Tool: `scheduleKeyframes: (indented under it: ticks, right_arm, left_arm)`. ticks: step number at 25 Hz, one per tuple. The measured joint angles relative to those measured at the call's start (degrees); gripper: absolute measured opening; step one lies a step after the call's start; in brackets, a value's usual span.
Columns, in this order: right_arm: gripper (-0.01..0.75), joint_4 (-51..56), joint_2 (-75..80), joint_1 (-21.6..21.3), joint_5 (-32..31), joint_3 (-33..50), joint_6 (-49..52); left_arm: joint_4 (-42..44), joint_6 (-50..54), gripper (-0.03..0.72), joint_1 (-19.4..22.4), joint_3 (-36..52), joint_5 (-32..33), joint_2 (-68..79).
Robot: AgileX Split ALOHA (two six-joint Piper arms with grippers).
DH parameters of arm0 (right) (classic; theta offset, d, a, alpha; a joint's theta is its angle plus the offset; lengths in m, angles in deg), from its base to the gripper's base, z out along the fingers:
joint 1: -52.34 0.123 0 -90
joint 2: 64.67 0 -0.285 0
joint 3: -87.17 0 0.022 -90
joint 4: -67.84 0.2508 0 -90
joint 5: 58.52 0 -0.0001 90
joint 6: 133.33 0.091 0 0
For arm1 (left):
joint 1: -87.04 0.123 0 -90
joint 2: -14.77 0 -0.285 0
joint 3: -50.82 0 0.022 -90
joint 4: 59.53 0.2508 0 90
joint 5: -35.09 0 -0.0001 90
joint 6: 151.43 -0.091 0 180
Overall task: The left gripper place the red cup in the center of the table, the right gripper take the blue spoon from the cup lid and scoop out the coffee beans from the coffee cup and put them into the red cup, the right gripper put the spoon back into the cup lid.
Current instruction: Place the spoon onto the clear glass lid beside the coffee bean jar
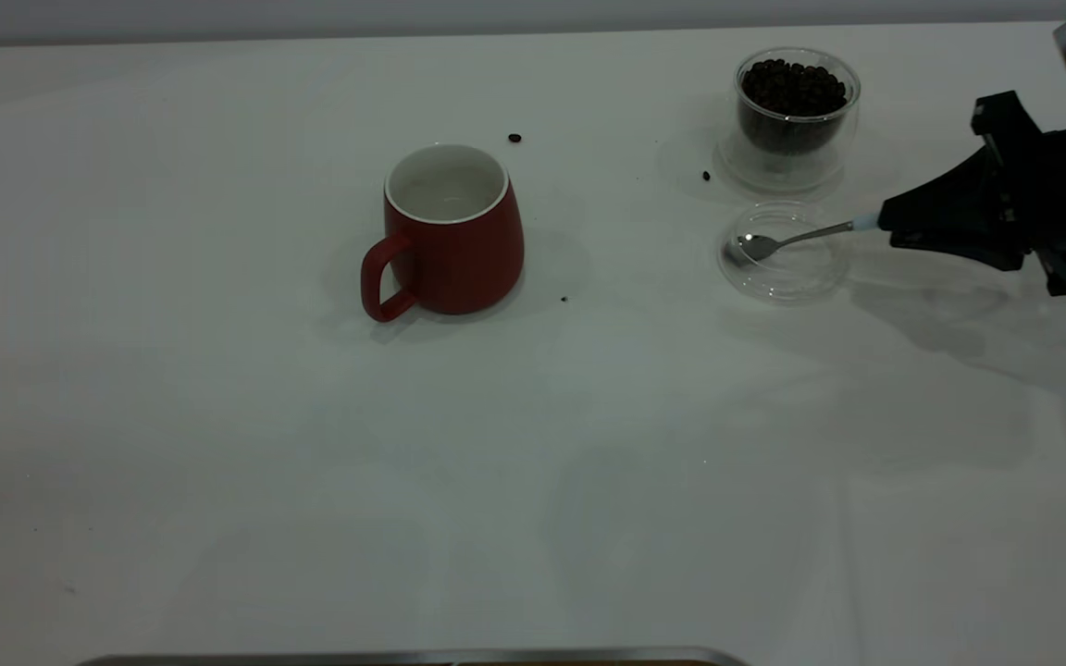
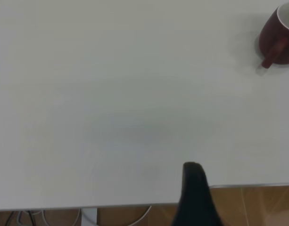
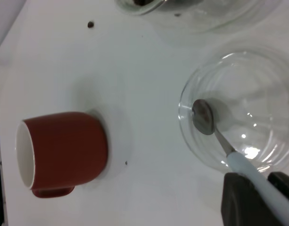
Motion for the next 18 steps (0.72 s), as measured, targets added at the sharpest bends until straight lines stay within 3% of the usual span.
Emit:
scheduleKeyframes:
  ticks: [12,18]
  right_arm:
    - [0.105,0.0,0.0,1.4,0.4,0.0,-0.3]
    - [0.201,0.0,0.0,1.4,3.0,0.0,-0.3]
  left_arm:
    - [0.0,0.0,0.587,0.0,0.0,0.1,0.0]
    - [0.0,0.0,0.587,0.0,0.0,0.1,0.0]
